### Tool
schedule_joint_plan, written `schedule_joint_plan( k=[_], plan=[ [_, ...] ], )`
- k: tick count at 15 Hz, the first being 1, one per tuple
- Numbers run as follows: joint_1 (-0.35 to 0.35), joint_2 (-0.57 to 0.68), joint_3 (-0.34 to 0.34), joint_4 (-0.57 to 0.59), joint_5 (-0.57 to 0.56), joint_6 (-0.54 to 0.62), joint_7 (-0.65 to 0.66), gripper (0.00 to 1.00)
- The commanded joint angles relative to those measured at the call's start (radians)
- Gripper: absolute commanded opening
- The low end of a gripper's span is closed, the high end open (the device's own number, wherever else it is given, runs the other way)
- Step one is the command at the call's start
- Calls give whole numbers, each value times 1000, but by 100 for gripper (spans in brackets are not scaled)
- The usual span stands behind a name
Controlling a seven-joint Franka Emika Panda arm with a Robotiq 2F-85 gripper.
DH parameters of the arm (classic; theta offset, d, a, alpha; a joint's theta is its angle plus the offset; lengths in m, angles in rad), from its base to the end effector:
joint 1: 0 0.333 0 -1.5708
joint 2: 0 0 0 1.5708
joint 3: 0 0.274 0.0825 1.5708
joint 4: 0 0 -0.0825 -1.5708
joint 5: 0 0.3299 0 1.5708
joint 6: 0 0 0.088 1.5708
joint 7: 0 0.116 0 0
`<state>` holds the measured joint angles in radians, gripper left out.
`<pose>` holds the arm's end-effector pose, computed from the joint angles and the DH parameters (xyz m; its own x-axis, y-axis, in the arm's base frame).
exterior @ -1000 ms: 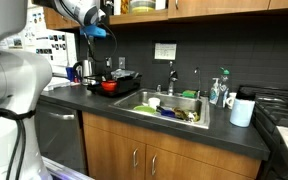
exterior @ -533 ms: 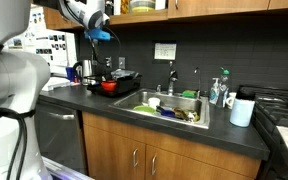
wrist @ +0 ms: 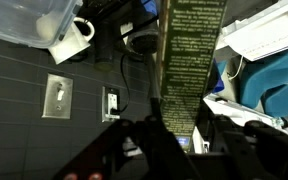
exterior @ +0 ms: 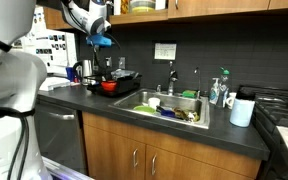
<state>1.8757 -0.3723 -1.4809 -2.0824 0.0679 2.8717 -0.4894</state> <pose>0.5325 0.1497 0.5036 0.5100 0.3674 0.7777 0.6412 -0.7651 -0.0590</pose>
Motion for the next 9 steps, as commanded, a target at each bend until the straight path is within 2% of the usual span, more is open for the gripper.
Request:
schedule_joint_plan(
  k=[1, 9],
  plan=[
    [83, -8, -75, 17, 0, 1, -13, 12],
    [186, -30, -172, 25, -6, -5, -13, 12]
  ],
)
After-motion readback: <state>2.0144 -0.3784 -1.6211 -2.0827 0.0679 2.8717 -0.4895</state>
